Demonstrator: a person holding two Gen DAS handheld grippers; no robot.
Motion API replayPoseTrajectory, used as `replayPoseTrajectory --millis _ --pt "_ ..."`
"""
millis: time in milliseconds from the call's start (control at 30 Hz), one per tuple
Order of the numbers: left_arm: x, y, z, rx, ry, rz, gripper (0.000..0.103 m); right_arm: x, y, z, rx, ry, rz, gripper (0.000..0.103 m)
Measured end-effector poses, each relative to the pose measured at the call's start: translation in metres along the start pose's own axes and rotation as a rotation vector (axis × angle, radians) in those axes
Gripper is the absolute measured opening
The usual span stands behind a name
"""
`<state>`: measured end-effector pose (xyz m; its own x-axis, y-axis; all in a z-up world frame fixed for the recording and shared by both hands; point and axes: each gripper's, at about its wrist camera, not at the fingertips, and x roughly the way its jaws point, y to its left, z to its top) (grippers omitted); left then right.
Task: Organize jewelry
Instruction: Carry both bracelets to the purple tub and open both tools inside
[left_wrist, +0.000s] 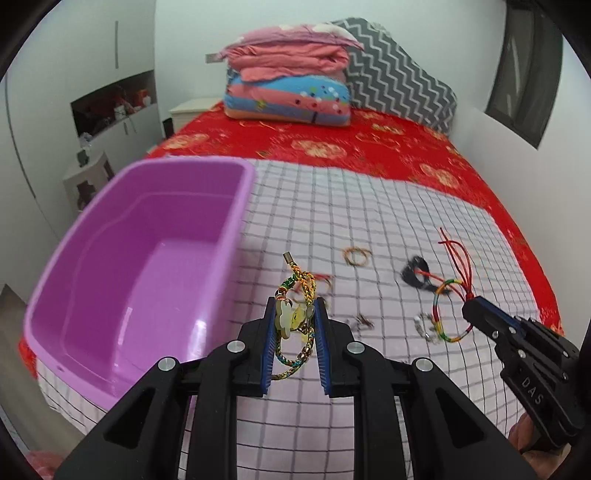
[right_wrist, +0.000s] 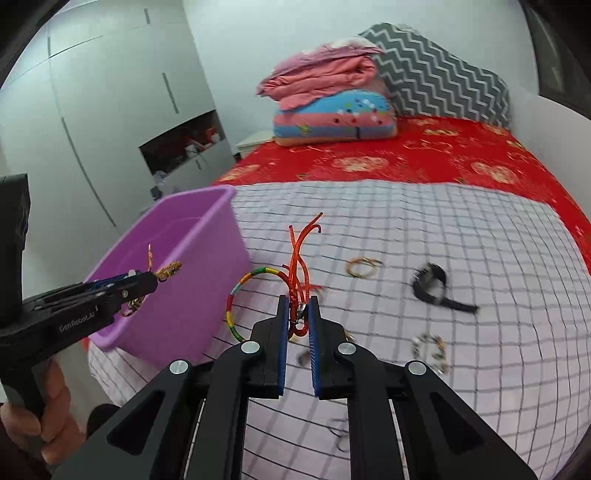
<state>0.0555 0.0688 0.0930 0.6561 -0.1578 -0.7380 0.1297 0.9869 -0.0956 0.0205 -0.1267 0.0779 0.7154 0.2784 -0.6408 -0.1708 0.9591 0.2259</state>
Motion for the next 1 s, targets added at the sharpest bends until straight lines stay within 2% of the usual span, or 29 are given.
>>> replayPoseTrajectory --millis 267,533,733,1000 --pt "-0.017 0.083 0.038 -0.079 -0.059 0.147 0.02 0.038 0.08 0.053 -0.121 0.007 0.102 0.01" --pt "-0.001 0.166 0.038 -0.143 -0.005 0.27 0.02 0.106 0.157 0.071 -0.203 0.099 0.184 0.01" --pt "0.025 0.198 0.026 -0.184 0.057 0.303 0.022 0.145 0.188 0.067 -0.227 0.188 0.223 0.01" --pt "0.046 0.213 0.018 -0.207 0.097 0.32 0.022 0.181 0.206 0.06 -0.254 0.259 0.208 0.01"
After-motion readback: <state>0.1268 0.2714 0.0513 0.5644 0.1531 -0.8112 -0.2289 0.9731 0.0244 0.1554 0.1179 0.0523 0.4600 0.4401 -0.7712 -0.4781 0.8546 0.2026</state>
